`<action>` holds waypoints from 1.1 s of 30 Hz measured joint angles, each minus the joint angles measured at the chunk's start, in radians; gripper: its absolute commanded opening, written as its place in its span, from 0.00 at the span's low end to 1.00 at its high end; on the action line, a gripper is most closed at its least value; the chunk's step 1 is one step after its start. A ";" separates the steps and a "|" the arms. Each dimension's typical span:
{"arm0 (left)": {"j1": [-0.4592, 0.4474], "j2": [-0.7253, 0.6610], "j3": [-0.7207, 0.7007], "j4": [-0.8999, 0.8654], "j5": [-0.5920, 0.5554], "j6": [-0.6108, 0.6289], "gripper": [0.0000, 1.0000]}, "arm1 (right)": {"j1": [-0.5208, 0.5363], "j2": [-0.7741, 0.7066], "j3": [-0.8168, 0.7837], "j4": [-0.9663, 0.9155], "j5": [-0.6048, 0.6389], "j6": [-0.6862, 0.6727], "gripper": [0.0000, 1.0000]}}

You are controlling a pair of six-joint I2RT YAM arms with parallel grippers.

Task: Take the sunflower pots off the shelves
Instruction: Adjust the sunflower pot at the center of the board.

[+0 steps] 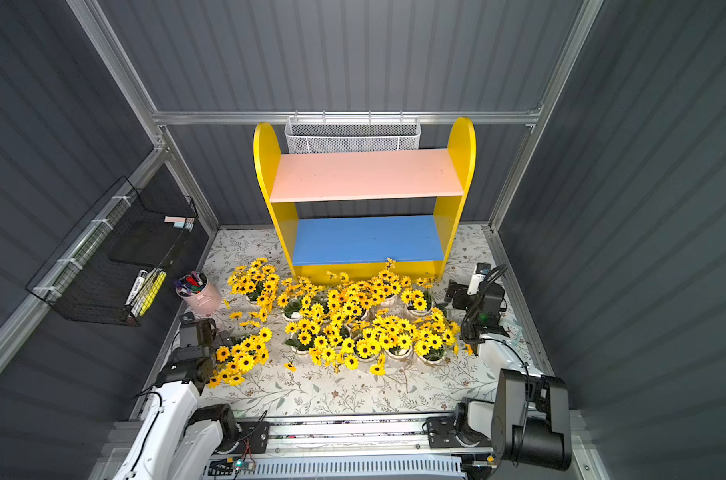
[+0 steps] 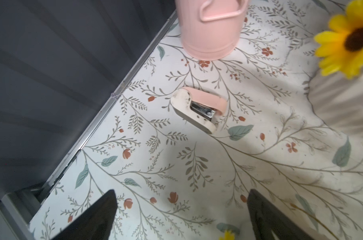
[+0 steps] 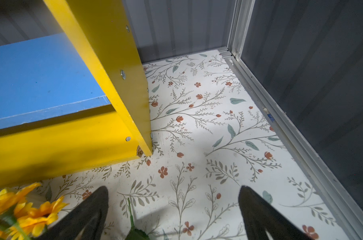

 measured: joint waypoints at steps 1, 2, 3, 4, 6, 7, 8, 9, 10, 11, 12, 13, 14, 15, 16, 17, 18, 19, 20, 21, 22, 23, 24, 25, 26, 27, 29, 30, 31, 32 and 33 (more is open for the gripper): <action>-0.030 0.000 0.000 -0.003 -0.009 -0.004 0.99 | 0.000 -0.001 0.000 0.001 0.000 0.000 0.99; -0.054 0.000 0.000 -0.005 -0.013 -0.008 0.99 | 0.000 -0.002 0.000 0.000 0.000 0.000 0.99; -0.072 0.001 0.000 -0.005 -0.016 -0.014 1.00 | 0.000 -0.002 0.000 0.000 0.000 0.000 0.99; -0.089 0.003 0.000 -0.004 -0.018 -0.020 0.99 | 0.000 -0.002 0.000 0.000 0.000 0.000 0.99; -0.110 0.008 -0.002 0.001 -0.021 -0.035 0.99 | 0.000 -0.002 0.000 0.000 0.000 0.000 0.99; -0.121 0.012 -0.004 0.008 -0.028 -0.041 0.99 | 0.000 -0.002 0.000 0.000 0.000 0.000 0.99; -0.129 0.014 -0.006 0.014 -0.035 -0.048 0.99 | 0.000 -0.002 0.000 0.000 0.000 0.000 0.99; -0.135 0.019 -0.010 0.026 -0.041 -0.054 1.00 | 0.000 -0.007 0.000 -0.004 0.000 0.000 0.99; -0.140 0.027 -0.012 0.039 -0.041 -0.058 0.99 | 0.000 -0.015 0.000 -0.008 0.000 0.000 0.99; -0.146 0.040 -0.013 0.051 -0.041 -0.060 0.99 | 0.000 -0.023 0.000 -0.007 0.000 0.000 0.99; -0.159 0.060 -0.013 0.071 -0.044 -0.063 1.00 | 0.000 -0.032 0.000 -0.006 0.000 0.000 0.99; -0.188 0.090 -0.011 0.100 -0.060 -0.067 0.99 | 0.000 -0.039 0.000 -0.006 0.000 0.000 0.99; -0.220 0.114 -0.008 0.124 -0.078 -0.069 0.99 | 0.000 -0.043 0.000 -0.006 0.000 0.000 0.99; -0.264 0.142 -0.002 0.153 -0.097 -0.068 0.99 | 0.000 -0.047 0.000 -0.007 0.000 0.000 0.99; -0.298 0.160 0.002 0.176 -0.108 -0.065 0.99 | 0.000 -0.049 0.000 -0.008 0.001 0.000 0.99; -0.318 0.176 0.007 0.194 -0.116 -0.063 0.99 | 0.000 -0.051 0.000 -0.009 0.002 0.000 0.99; -0.335 0.191 0.011 0.207 -0.120 -0.056 0.99 | 0.000 -0.053 0.000 -0.011 0.003 0.000 0.99; -0.343 0.198 0.015 0.212 -0.129 -0.043 0.99 | 0.000 -0.056 0.000 -0.014 0.003 0.000 0.99; -0.344 0.198 0.015 0.214 -0.138 -0.031 0.99 | 0.000 -0.058 0.000 -0.015 0.003 0.000 0.99; -0.344 0.194 0.016 0.214 -0.148 -0.010 0.99 | 0.000 -0.060 0.000 -0.015 0.003 0.000 0.99; -0.344 0.189 0.016 0.214 -0.158 0.012 0.99 | 0.000 -0.061 0.000 -0.015 0.002 0.000 0.99; -0.344 0.185 0.019 0.213 -0.167 0.037 0.99 | 0.000 -0.062 0.000 -0.015 0.002 0.000 0.99; -0.344 0.181 0.024 0.208 -0.179 0.063 0.99 | 0.000 -0.062 0.000 -0.015 0.002 0.000 0.99; -0.344 0.180 0.037 0.195 -0.195 0.090 0.99 | 0.000 -0.063 0.000 -0.016 0.002 0.000 0.99; -0.344 0.181 0.047 0.190 -0.208 0.111 0.99 | 0.000 -0.063 0.000 -0.017 0.002 -0.001 0.99; -0.343 0.180 0.058 0.190 -0.228 0.142 0.99 | 0.000 -0.063 0.000 -0.020 0.002 -0.002 0.99; -0.328 0.176 0.075 0.190 -0.254 0.190 0.99 | 0.000 -0.064 0.000 -0.029 0.002 -0.003 0.99; -0.305 0.173 0.085 0.184 -0.254 0.213 0.99 | 0.000 -0.064 0.000 -0.032 0.002 -0.003 0.99; -0.269 0.169 0.102 0.172 -0.250 0.232 1.00 | 0.000 -0.064 0.000 -0.034 0.002 -0.003 0.99; -0.239 0.165 0.119 0.161 -0.240 0.246 0.99 | 0.000 -0.064 0.000 -0.035 0.000 -0.003 0.99; -0.210 0.161 0.144 0.146 -0.225 0.267 0.99 | 0.000 -0.063 0.000 -0.035 -0.002 -0.003 0.99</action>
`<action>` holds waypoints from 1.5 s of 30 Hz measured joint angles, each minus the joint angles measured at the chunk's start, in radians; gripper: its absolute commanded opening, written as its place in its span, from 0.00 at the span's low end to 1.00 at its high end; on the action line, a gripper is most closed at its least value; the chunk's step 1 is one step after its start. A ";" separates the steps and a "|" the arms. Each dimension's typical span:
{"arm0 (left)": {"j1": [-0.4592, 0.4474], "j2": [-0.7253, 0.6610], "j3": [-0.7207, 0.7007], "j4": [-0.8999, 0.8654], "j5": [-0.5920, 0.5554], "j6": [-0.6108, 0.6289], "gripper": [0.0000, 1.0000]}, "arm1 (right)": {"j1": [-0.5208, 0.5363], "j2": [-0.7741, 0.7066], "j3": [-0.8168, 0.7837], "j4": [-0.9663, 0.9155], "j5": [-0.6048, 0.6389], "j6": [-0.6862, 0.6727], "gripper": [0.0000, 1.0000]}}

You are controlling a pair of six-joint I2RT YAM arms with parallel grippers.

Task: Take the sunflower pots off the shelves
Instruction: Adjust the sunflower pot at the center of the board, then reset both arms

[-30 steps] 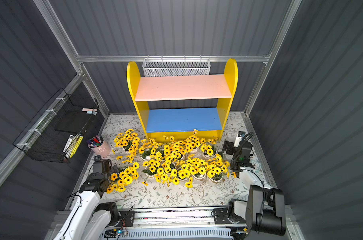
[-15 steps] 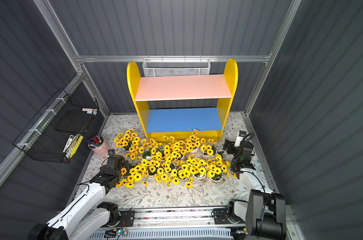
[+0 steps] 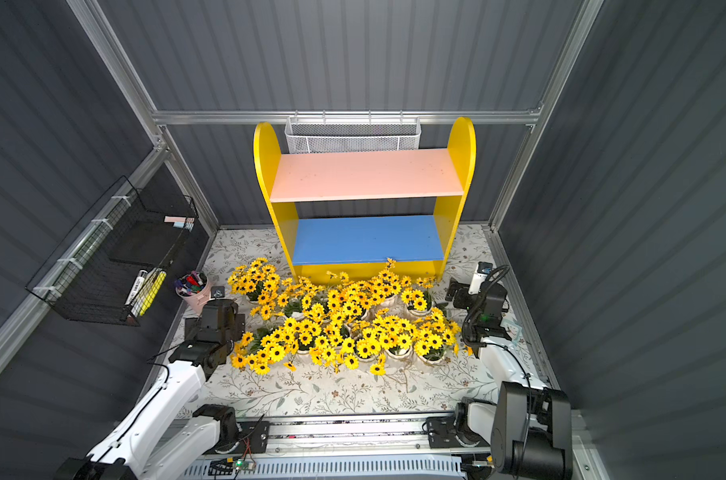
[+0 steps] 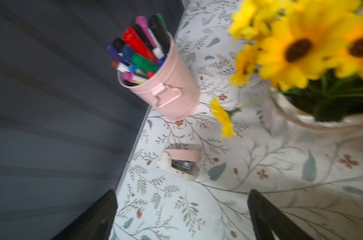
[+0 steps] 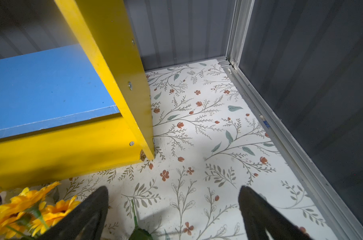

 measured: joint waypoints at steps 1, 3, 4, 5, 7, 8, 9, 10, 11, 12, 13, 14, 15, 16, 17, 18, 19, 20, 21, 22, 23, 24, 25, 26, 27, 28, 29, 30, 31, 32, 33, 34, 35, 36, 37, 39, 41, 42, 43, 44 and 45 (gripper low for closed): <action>0.020 -0.002 0.030 -0.017 0.003 0.015 0.99 | 0.000 0.001 0.000 -0.001 -0.003 0.000 0.99; 0.032 -0.006 0.093 -0.039 0.013 0.045 1.00 | 0.000 0.004 0.000 -0.001 -0.006 0.000 0.99; 0.032 -0.011 0.120 -0.038 0.015 0.058 0.99 | 0.000 0.006 0.000 -0.001 -0.008 0.000 0.99; 0.036 -0.016 0.136 -0.038 0.017 0.069 0.99 | 0.000 0.008 0.000 -0.001 -0.011 0.000 0.99; 0.048 -0.027 0.149 -0.037 0.024 0.085 0.99 | 0.000 0.008 0.000 -0.001 -0.012 0.001 0.99; 0.061 -0.028 0.145 -0.037 0.026 0.085 0.99 | 0.000 0.008 0.000 -0.001 -0.014 0.001 0.99; 0.074 -0.028 0.132 -0.032 0.033 0.085 0.99 | 0.000 0.008 0.000 -0.002 -0.014 0.001 0.99; 0.089 -0.027 0.110 -0.027 0.036 0.084 0.99 | 0.000 0.008 0.000 -0.002 -0.015 0.002 0.99; 0.102 -0.023 0.088 -0.026 0.043 0.083 0.99 | 0.000 0.007 0.000 -0.002 -0.015 0.001 0.99; 0.115 -0.017 0.062 -0.022 0.060 0.080 1.00 | 0.000 0.007 0.000 -0.003 -0.017 0.002 0.99; 0.125 -0.008 0.037 -0.019 0.077 0.077 0.99 | 0.000 0.006 0.000 -0.004 -0.018 0.002 0.99; 0.131 0.000 0.019 -0.019 0.087 0.072 0.99 | 0.000 0.005 0.000 -0.005 -0.019 0.003 0.99; 0.135 0.009 -0.001 -0.013 0.106 0.066 0.99 | 0.000 0.004 0.000 -0.006 -0.022 0.003 0.99; 0.135 0.016 -0.023 0.001 0.129 0.058 0.99 | 0.000 0.004 0.000 -0.008 -0.025 0.003 0.99; 0.135 0.019 -0.040 0.013 0.143 0.047 0.99 | 0.000 0.004 0.000 -0.009 -0.028 0.003 0.99; 0.135 0.024 -0.062 0.033 0.164 0.032 0.99 | 0.000 0.004 0.000 -0.010 -0.033 0.003 0.99; 0.135 0.032 -0.079 0.055 0.180 0.019 0.99 | 0.000 0.004 0.000 -0.012 -0.038 0.003 0.99; 0.135 0.044 -0.092 0.074 0.193 0.007 0.99 | 0.000 0.004 0.000 -0.013 -0.043 0.003 0.99; 0.135 0.064 -0.107 0.101 0.209 -0.008 0.99 | 0.000 0.004 0.000 -0.015 -0.049 0.003 0.99; 0.135 0.086 -0.119 0.126 0.225 -0.019 0.99 | 0.000 0.004 0.000 -0.016 -0.055 0.003 0.99; 0.135 0.103 -0.130 0.149 0.241 -0.029 0.99 | 0.000 0.004 0.000 -0.017 -0.059 0.002 0.99; 0.135 0.123 -0.143 0.178 0.256 -0.040 0.99 | 0.000 0.004 0.000 -0.018 -0.064 0.002 0.99; 0.134 0.142 -0.153 0.204 0.270 -0.050 0.99 | 0.000 0.004 0.000 -0.019 -0.069 0.002 0.99; 0.133 0.158 -0.158 0.223 0.280 -0.056 0.99 | 0.000 0.004 0.000 -0.021 -0.072 0.002 0.99; 0.128 0.178 -0.161 0.248 0.283 -0.064 1.00 | 0.002 0.004 0.000 -0.024 -0.074 0.002 0.99; 0.124 0.206 -0.166 0.286 0.286 -0.076 0.99 | 0.005 0.004 0.000 -0.025 -0.076 0.002 0.99; 0.117 0.231 -0.172 0.320 0.285 -0.084 0.99 | 0.008 0.004 0.000 -0.026 -0.078 0.000 0.99; 0.108 0.262 -0.177 0.353 0.284 -0.091 0.99 | 0.012 0.004 0.000 -0.027 -0.079 -0.001 0.99; 0.095 0.298 -0.183 0.387 0.282 -0.098 0.99 | 0.017 0.004 0.001 -0.032 -0.082 -0.002 0.99; 0.086 0.323 -0.190 0.415 0.282 -0.103 0.99 | 0.019 0.004 0.001 -0.037 -0.082 -0.003 0.99; 0.076 0.351 -0.200 0.449 0.282 -0.103 1.00 | 0.023 0.004 0.001 -0.042 -0.085 -0.004 0.99; 0.068 0.368 -0.206 0.480 0.279 -0.108 1.00 | 0.024 0.004 0.002 -0.047 -0.086 -0.005 0.99; 0.064 0.379 -0.208 0.509 0.277 -0.109 0.99 | 0.027 0.004 0.003 -0.049 -0.087 -0.005 0.99; 0.060 0.394 -0.216 0.547 0.277 -0.109 0.99 | 0.028 0.004 0.005 -0.053 -0.088 -0.005 0.99; 0.057 0.410 -0.222 0.584 0.278 -0.109 0.99 | 0.030 0.006 0.005 -0.054 -0.089 -0.005 0.99; 0.055 0.451 -0.225 0.657 0.281 -0.109 1.00 | 0.033 0.015 0.006 -0.053 -0.090 -0.005 0.99; 0.050 0.497 -0.225 0.735 0.286 -0.107 0.99 | 0.040 0.034 0.006 -0.047 -0.089 -0.005 0.99; 0.047 0.518 -0.225 0.771 0.290 -0.103 0.99 | 0.043 0.053 0.006 -0.032 -0.089 -0.007 0.99; 0.045 0.529 -0.225 0.791 0.291 -0.097 1.00 | 0.045 0.076 0.006 -0.021 -0.090 -0.008 0.99; 0.041 0.538 -0.227 0.812 0.292 -0.092 0.99 | 0.047 0.099 0.006 -0.010 -0.091 -0.010 0.99; 0.039 0.547 -0.232 0.835 0.293 -0.087 0.99 | 0.048 0.125 0.003 0.007 -0.095 -0.013 0.99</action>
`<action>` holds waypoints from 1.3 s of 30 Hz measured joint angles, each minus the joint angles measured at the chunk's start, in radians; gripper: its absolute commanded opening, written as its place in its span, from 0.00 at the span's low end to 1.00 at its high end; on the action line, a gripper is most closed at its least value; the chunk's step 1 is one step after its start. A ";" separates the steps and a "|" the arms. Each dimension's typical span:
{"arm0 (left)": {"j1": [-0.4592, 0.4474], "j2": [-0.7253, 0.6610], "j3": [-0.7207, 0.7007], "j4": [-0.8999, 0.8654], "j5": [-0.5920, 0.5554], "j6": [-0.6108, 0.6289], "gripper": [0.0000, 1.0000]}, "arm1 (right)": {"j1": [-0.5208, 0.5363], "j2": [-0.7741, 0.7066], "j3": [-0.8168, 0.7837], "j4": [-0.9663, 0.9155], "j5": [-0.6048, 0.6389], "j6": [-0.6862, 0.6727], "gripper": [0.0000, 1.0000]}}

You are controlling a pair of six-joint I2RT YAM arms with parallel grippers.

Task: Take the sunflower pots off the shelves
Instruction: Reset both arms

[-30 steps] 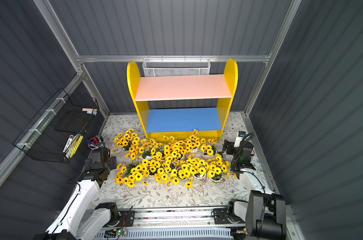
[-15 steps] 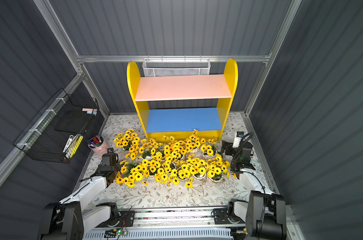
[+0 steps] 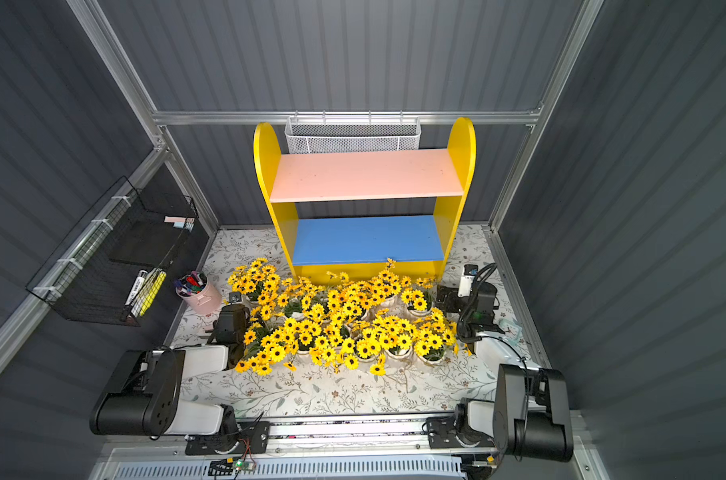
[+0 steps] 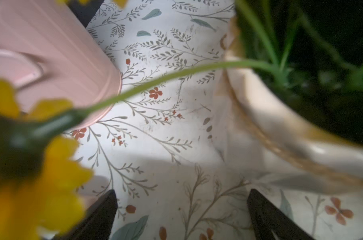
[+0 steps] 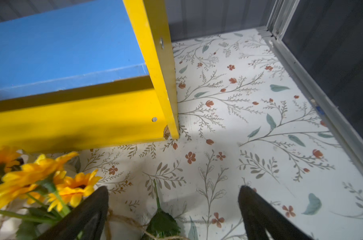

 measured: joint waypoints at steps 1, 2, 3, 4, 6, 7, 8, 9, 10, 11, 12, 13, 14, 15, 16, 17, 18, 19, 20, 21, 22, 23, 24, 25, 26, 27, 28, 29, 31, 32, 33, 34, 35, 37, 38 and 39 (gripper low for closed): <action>-0.003 0.006 -0.003 0.017 0.002 0.006 0.99 | 0.001 0.014 -0.003 0.009 -0.003 -0.003 0.99; -0.004 0.016 -0.004 0.036 0.005 0.013 0.99 | 0.002 0.026 -0.009 0.023 -0.003 -0.003 0.99; -0.005 0.031 -0.004 0.060 0.011 0.022 0.99 | 0.002 0.032 -0.017 0.043 -0.004 -0.004 0.99; -0.005 0.045 -0.005 0.086 0.014 0.027 0.99 | 0.002 0.035 -0.024 0.062 -0.004 -0.007 0.99; -0.005 0.091 -0.005 0.161 0.023 0.035 0.99 | 0.002 0.039 -0.033 0.095 -0.002 -0.010 0.99; -0.006 0.111 -0.005 0.194 0.024 0.039 0.99 | 0.002 0.040 -0.033 0.102 -0.001 -0.013 0.99; -0.008 0.135 -0.008 0.238 0.025 0.042 0.99 | 0.002 0.040 -0.033 0.109 0.003 -0.013 0.99; -0.008 0.155 -0.012 0.278 0.026 0.043 0.99 | 0.002 0.040 -0.033 0.119 0.008 -0.012 0.99; -0.008 0.167 -0.015 0.303 0.029 0.044 0.99 | 0.002 0.042 -0.035 0.137 0.015 -0.009 0.99; -0.009 0.177 -0.015 0.318 0.033 0.044 0.99 | 0.002 0.047 -0.035 0.152 0.019 -0.004 0.99; -0.009 0.191 -0.015 0.341 0.037 0.047 0.99 | 0.002 0.057 -0.035 0.172 0.018 -0.002 0.99; -0.009 0.207 -0.015 0.366 0.041 0.051 0.99 | 0.002 0.072 -0.035 0.195 0.016 -0.002 0.99; -0.009 0.220 -0.014 0.386 0.046 0.054 0.99 | 0.003 0.093 -0.042 0.229 0.018 0.000 0.99; -0.009 0.223 -0.010 0.389 0.050 0.056 0.99 | 0.005 0.109 -0.053 0.260 0.020 0.003 0.99; -0.009 0.222 -0.008 0.384 0.052 0.058 0.99 | 0.008 0.121 -0.064 0.283 0.023 0.006 0.99; -0.009 0.222 -0.007 0.383 0.053 0.059 0.99 | 0.010 0.136 -0.079 0.306 0.028 0.008 0.99; -0.009 0.223 -0.002 0.378 0.058 0.062 0.99 | 0.014 0.148 -0.088 0.315 0.035 0.010 0.99; -0.009 0.224 0.005 0.369 0.064 0.065 0.99 | 0.016 0.161 -0.090 0.322 0.040 0.012 0.99; -0.009 0.224 0.014 0.356 0.069 0.067 1.00 | 0.020 0.179 -0.091 0.341 0.044 0.013 0.99; -0.009 0.224 0.026 0.338 0.074 0.069 0.99 | 0.023 0.200 -0.090 0.375 0.051 0.015 0.99; -0.009 0.224 0.034 0.327 0.078 0.069 0.99 | 0.026 0.213 -0.090 0.397 0.058 0.013 0.99; -0.009 0.224 0.042 0.315 0.080 0.070 0.99 | 0.032 0.224 -0.090 0.409 0.067 0.011 0.99; -0.009 0.224 0.048 0.306 0.082 0.071 0.99 | 0.038 0.229 -0.090 0.409 0.075 0.008 0.99; -0.009 0.224 0.055 0.294 0.085 0.071 0.99 | 0.045 0.229 -0.089 0.402 0.085 0.005 0.99; -0.009 0.224 0.064 0.279 0.089 0.072 1.00 | 0.054 0.228 -0.084 0.392 0.098 0.002 0.99; -0.009 0.224 0.072 0.267 0.093 0.073 0.99 | 0.063 0.228 -0.078 0.385 0.108 -0.003 0.99; -0.009 0.224 0.079 0.255 0.097 0.074 1.00 | 0.071 0.228 -0.073 0.385 0.114 -0.007 0.99; -0.009 0.224 0.087 0.243 0.098 0.074 0.99 | 0.076 0.227 -0.071 0.385 0.119 -0.011 0.99; -0.009 0.224 0.094 0.230 0.101 0.074 0.99 | 0.081 0.227 -0.067 0.382 0.124 -0.015 0.99; -0.009 0.224 0.096 0.226 0.102 0.076 0.99 | 0.083 0.227 -0.065 0.377 0.126 -0.018 0.99; -0.009 0.224 0.097 0.226 0.103 0.076 1.00 | 0.084 0.227 -0.064 0.375 0.127 -0.019 0.99; -0.009 0.224 0.097 0.225 0.104 0.076 0.99 | 0.085 0.227 -0.064 0.375 0.129 -0.021 0.99; -0.009 0.224 0.098 0.223 0.104 0.076 0.99 | 0.085 0.227 -0.064 0.373 0.130 -0.022 0.99; -0.009 0.224 0.103 0.214 0.104 0.077 0.99 | 0.086 0.227 -0.064 0.370 0.132 -0.022 0.99; -0.009 0.224 0.110 0.204 0.105 0.077 0.99 | 0.086 0.227 -0.063 0.368 0.133 -0.023 0.99; -0.009 0.224 0.121 0.188 0.106 0.079 0.99 | 0.086 0.227 -0.061 0.365 0.134 -0.022 0.99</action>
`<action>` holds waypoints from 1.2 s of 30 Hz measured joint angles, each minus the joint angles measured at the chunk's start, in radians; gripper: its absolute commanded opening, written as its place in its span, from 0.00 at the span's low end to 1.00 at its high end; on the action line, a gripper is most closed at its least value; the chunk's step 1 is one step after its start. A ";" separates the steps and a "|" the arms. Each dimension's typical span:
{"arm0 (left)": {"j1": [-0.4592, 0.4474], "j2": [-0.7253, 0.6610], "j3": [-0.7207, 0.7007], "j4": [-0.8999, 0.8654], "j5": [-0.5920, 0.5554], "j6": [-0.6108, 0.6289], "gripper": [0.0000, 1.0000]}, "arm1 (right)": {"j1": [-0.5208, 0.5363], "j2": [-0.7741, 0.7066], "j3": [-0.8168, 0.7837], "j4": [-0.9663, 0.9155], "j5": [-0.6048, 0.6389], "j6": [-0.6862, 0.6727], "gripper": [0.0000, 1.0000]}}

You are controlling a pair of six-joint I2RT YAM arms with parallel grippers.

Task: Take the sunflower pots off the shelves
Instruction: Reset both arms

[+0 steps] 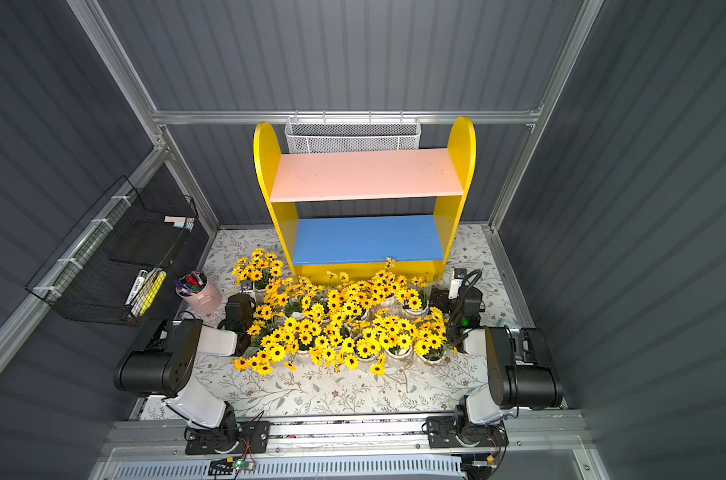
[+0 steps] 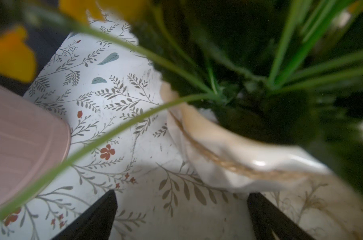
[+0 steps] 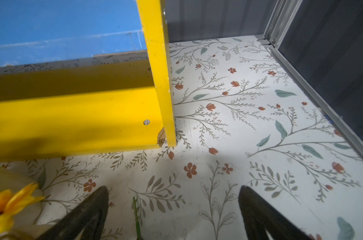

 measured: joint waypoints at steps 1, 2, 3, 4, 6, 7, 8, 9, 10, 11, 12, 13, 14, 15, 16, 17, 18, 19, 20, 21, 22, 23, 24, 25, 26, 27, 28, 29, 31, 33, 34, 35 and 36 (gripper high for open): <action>0.000 0.000 0.008 -0.012 0.002 0.002 0.99 | 0.000 0.000 0.001 0.000 0.001 0.000 0.99; 0.000 0.001 0.014 -0.023 0.003 0.002 0.99 | 0.000 0.000 0.002 0.000 0.001 0.000 0.99; -0.001 0.001 0.018 -0.030 0.005 0.002 0.99 | 0.000 0.000 0.002 0.000 0.002 0.000 0.99; -0.001 0.001 0.019 -0.032 0.005 0.002 0.99 | 0.000 0.000 0.002 0.000 0.002 0.000 0.99; -0.001 0.001 0.020 -0.035 0.006 0.002 0.99 | 0.000 0.000 0.002 0.000 0.003 0.000 0.99; -0.001 0.001 0.021 -0.036 0.006 0.002 0.99 | 0.000 0.000 0.002 0.000 0.003 0.000 0.99; -0.001 0.001 0.021 -0.037 0.006 0.002 0.99 | 0.000 0.000 0.002 0.000 0.003 0.000 0.99; -0.001 0.001 0.021 -0.037 0.006 0.002 0.99 | 0.000 0.000 0.002 0.000 0.003 0.000 0.99; -0.001 0.001 0.021 -0.037 0.006 0.002 0.99 | 0.000 0.000 0.002 0.000 0.003 0.000 0.99; -0.001 0.001 0.021 -0.037 0.006 0.002 0.99 | 0.000 0.000 0.002 0.000 0.003 0.000 0.99; -0.001 0.001 0.021 -0.037 0.006 0.002 0.99 | 0.000 0.000 0.002 0.000 0.003 0.000 0.99; -0.001 0.001 0.021 -0.037 0.006 0.002 0.99 | 0.000 0.000 0.002 0.000 0.003 0.000 0.99; -0.001 0.001 0.021 -0.037 0.006 0.002 0.99 | 0.000 0.000 0.002 0.000 0.003 0.000 0.99; -0.001 0.001 0.022 -0.039 0.005 0.002 0.99 | 0.000 0.000 0.002 0.000 0.003 0.000 0.99; -0.003 0.001 0.025 -0.043 0.005 0.006 0.99 | 0.000 0.000 0.002 0.000 0.003 0.000 0.99; -0.006 0.001 0.031 -0.050 0.005 0.010 0.99 | 0.000 0.000 0.002 0.000 0.003 0.000 0.99; -0.010 0.002 0.037 -0.058 0.005 0.014 0.99 | 0.000 0.000 0.002 0.000 0.003 0.000 0.99; -0.013 0.003 0.039 -0.061 0.006 0.018 0.99 | 0.000 0.000 0.002 0.000 0.003 0.000 0.99; -0.016 0.004 0.041 -0.062 0.005 0.019 0.99 | 0.000 0.000 0.002 0.000 0.003 -0.001 0.99; -0.016 0.004 0.042 -0.063 0.006 0.021 0.99 | 0.000 0.000 0.002 0.000 0.003 -0.001 0.99; -0.016 0.004 0.043 -0.065 0.007 0.021 0.99 | 0.000 0.000 0.002 0.000 0.003 -0.002 0.99; -0.016 0.004 0.043 -0.066 0.008 0.022 0.99 | 0.000 0.000 0.002 0.000 0.003 -0.003 0.99; -0.016 0.004 0.043 -0.066 0.008 0.022 0.99 | 0.000 0.000 0.002 0.000 0.003 -0.004 0.99; -0.016 0.004 0.044 -0.066 0.008 0.024 0.99 | 0.000 0.000 0.002 0.000 0.003 -0.005 0.99; -0.016 0.004 0.044 -0.066 0.008 0.024 0.99 | 0.000 0.000 0.002 0.000 0.003 -0.007 0.99; -0.016 0.004 0.044 -0.066 0.008 0.025 0.99 | 0.000 0.000 0.002 0.000 0.003 -0.007 0.99; -0.016 0.004 0.044 -0.066 0.008 0.025 0.99 | 0.000 0.000 0.002 0.000 0.004 -0.007 0.99; -0.016 0.004 0.044 -0.067 0.008 0.025 0.99 | 0.000 0.000 0.002 0.000 0.003 -0.007 0.99; -0.016 0.004 0.045 -0.067 0.008 0.025 0.99 | 0.000 0.000 0.002 0.000 0.003 -0.007 0.99; -0.016 0.004 0.045 -0.067 0.008 0.025 1.00 | 0.000 0.000 0.002 0.000 0.003 -0.007 0.99; -0.016 0.005 0.045 -0.068 0.009 0.025 1.00 | 0.000 0.000 0.002 0.000 0.003 -0.007 0.99; -0.016 0.005 0.045 -0.067 0.009 0.025 0.99 | 0.000 0.000 0.002 0.000 0.003 -0.007 0.99; -0.016 0.005 0.045 -0.067 0.009 0.025 0.99 | 0.000 0.000 0.002 0.000 0.003 -0.007 0.99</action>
